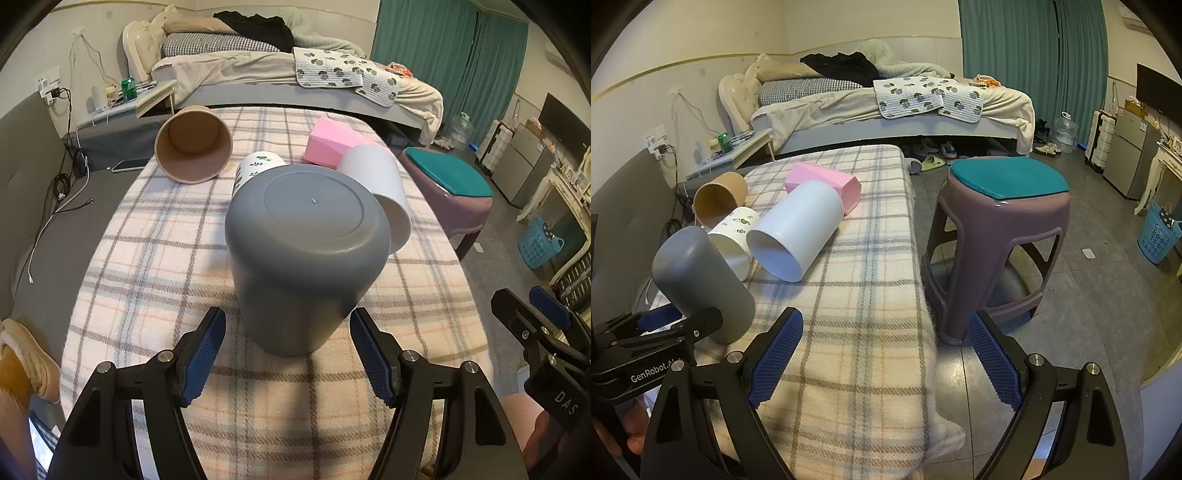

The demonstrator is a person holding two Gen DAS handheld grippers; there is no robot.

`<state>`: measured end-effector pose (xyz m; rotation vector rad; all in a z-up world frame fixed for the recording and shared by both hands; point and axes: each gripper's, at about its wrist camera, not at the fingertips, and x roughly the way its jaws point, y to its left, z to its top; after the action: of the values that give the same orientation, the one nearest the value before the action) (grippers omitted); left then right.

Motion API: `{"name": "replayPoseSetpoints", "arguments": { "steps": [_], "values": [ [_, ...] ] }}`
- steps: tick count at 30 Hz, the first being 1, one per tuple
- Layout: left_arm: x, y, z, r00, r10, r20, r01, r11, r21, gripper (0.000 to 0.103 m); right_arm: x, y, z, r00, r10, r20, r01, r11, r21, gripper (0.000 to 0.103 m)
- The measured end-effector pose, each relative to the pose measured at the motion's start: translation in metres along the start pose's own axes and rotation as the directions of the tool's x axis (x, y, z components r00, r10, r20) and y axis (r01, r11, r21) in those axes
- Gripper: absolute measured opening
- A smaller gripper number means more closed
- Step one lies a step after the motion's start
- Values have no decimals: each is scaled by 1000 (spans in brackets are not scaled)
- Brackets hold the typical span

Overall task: Flip cup upside down
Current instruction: 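Rotate the grey cup with the left gripper and lower it upside down onto the table, then open the left gripper and withdraw both tools from the grey cup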

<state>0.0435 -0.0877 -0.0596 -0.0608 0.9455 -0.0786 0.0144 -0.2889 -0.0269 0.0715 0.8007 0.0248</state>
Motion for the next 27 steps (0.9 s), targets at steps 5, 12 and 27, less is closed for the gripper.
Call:
{"name": "replayPoseSetpoints", "arguments": {
  "steps": [5,12,27],
  "values": [
    [-9,0,-2,1000,-13,7,13,1000,1,72,-2,1,1,1000,10,14,-10,1000,-5,91],
    [-52,4,2,996,-35,85,34,999,19,72,-26,15,7,997,12,74,-10,999,-34,91],
    [-164,55,13,938,-18,347,19,1000,-1,73,-120,66,18,968,78,239,-45,989,-141,91]
  ]
}}
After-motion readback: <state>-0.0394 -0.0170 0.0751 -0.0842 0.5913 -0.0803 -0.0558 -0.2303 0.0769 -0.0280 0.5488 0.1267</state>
